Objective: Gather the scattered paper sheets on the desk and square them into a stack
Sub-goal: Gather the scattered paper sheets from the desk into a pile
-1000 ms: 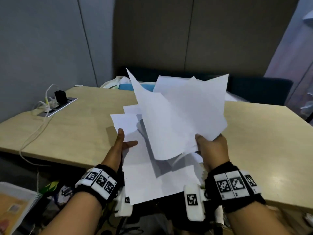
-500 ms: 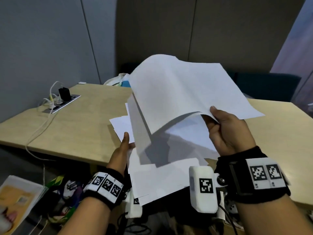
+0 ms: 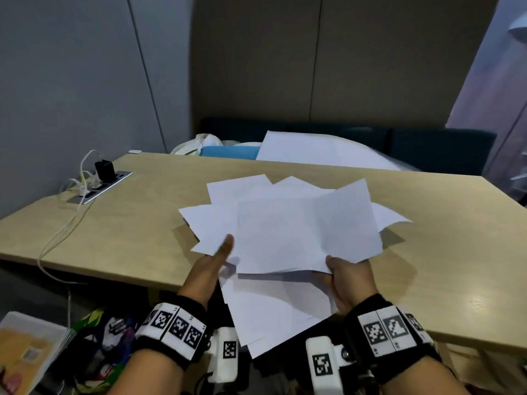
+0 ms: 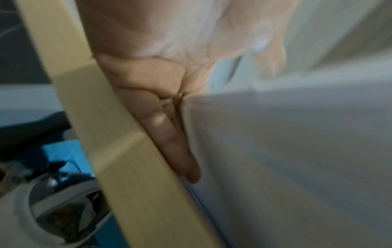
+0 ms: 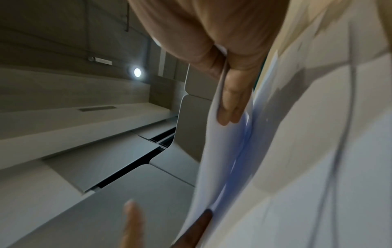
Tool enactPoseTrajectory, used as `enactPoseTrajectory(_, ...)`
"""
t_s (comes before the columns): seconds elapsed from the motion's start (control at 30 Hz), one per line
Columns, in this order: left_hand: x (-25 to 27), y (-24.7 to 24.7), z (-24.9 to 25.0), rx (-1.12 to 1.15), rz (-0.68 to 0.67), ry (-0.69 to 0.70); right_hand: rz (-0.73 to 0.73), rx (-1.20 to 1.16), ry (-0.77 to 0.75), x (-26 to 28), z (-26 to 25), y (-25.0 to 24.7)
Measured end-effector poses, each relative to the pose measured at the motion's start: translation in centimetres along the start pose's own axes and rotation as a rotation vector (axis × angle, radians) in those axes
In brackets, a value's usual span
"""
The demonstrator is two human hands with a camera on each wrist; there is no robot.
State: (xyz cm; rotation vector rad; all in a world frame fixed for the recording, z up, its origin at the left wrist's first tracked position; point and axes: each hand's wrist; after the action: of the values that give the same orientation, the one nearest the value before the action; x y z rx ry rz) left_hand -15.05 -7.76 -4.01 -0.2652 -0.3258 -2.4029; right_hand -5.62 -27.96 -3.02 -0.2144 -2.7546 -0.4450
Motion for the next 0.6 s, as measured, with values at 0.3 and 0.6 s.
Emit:
enactPoseTrajectory(0.3,-2.8,-1.1,-2.2,-0.111,0.199,0.057,-0.146,-0.037,0.138,0.0,0.2,-0.7)
enactPoseTrajectory(0.6,-3.6,-2.3,-2.9,-0.055,0.118,0.003,-0.054,0.093,0.156,-3.3,-4.7,-4.6)
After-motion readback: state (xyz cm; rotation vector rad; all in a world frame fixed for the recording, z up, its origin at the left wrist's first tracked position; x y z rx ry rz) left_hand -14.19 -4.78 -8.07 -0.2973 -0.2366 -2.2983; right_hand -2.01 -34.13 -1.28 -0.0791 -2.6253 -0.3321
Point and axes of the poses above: each hand's wrist, its own x-axis away from the middle knuckle, its own y-axis out of the palm, z = x × y, and after that the axes turned 10 degrees about z, right-handed
